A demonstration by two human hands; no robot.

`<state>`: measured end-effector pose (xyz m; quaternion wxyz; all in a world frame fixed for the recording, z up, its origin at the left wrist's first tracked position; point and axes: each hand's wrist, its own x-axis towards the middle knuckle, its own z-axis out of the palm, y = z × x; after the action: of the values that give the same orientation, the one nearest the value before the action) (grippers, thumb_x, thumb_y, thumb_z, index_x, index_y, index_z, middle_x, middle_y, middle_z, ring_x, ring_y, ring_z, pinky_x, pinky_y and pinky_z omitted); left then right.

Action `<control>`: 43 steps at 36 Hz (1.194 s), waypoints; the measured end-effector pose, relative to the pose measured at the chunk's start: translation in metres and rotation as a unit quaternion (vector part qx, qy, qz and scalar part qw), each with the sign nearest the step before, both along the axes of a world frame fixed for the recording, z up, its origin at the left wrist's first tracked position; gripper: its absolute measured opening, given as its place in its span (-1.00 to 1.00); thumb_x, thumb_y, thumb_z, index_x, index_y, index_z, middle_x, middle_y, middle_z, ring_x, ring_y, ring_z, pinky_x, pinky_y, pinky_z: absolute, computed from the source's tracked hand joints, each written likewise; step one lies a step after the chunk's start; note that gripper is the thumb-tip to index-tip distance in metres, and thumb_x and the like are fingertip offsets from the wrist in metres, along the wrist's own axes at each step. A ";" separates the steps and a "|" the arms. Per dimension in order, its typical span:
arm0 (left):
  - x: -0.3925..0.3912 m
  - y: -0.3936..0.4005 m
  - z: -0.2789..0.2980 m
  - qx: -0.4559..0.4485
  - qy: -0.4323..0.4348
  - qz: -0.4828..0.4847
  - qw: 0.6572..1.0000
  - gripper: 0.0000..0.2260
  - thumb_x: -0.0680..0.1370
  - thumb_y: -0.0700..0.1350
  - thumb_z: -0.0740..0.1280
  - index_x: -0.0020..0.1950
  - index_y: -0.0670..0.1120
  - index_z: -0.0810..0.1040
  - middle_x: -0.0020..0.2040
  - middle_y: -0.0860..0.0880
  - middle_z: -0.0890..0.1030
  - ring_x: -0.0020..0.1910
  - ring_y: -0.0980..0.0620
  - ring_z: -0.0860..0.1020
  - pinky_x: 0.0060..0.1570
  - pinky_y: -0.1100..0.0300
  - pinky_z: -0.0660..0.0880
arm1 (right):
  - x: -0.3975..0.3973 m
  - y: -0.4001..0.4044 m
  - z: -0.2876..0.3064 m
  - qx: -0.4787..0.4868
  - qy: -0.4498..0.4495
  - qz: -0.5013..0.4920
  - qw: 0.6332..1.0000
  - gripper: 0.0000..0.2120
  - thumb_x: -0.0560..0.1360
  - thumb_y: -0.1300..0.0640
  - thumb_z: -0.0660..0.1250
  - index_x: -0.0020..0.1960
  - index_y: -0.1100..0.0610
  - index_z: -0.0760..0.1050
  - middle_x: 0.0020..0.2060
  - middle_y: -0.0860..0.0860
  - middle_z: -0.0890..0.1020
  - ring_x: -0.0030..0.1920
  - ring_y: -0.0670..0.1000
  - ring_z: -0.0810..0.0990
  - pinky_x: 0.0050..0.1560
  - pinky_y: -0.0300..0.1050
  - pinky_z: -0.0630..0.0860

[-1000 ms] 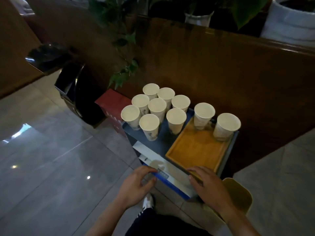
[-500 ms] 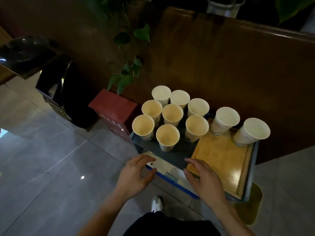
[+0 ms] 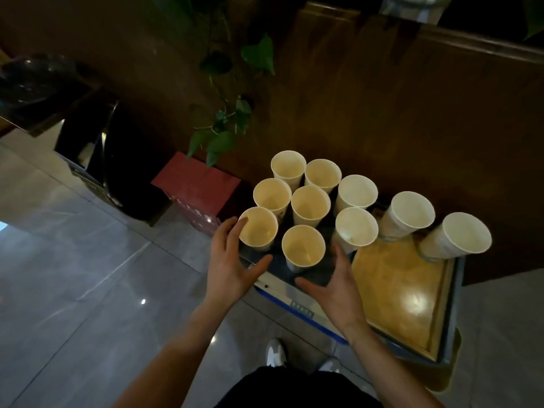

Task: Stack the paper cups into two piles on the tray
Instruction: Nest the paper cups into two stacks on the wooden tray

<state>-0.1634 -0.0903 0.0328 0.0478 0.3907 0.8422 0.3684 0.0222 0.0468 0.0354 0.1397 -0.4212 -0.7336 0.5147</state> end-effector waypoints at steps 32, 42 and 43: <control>-0.025 0.027 -0.011 -0.017 -0.139 -0.008 0.990 -0.08 0.31 0.17 0.56 0.49 0.27 0.04 0.44 0.13 0.27 0.28 0.23 0.31 0.06 0.10 0.42 | -0.038 -0.008 -0.010 0.039 0.037 -0.073 0.996 -0.08 0.21 -0.17 0.58 0.44 -0.17 0.19 0.29 -0.23 0.48 0.31 -0.13 0.44 0.26 0.06 0.49; -0.012 0.020 0.006 0.059 -0.246 -0.003 0.967 -0.08 0.22 0.28 0.53 0.47 0.30 0.12 0.37 0.17 0.30 0.23 0.27 0.40 0.10 0.26 0.42 | -0.023 -0.010 0.012 0.026 0.087 -0.076 0.993 -0.17 0.19 -0.11 0.60 0.34 -0.30 0.25 0.16 -0.44 0.45 0.23 -0.32 0.42 0.12 -0.32 0.41; -0.010 0.020 0.009 0.070 -0.250 -0.006 0.966 -0.13 0.22 0.27 0.52 0.42 0.36 0.15 0.33 0.22 0.33 0.21 0.32 0.41 0.05 0.35 0.42 | -0.020 -0.010 0.016 0.025 0.094 -0.077 0.992 -0.18 0.20 -0.10 0.60 0.33 -0.33 0.25 0.15 -0.46 0.45 0.22 -0.35 0.41 0.08 -0.40 0.39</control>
<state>-0.1733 -0.0707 0.0417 0.2315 0.2937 0.7734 0.5118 0.0022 0.0371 0.0518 0.2580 -0.4228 -0.6951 0.5210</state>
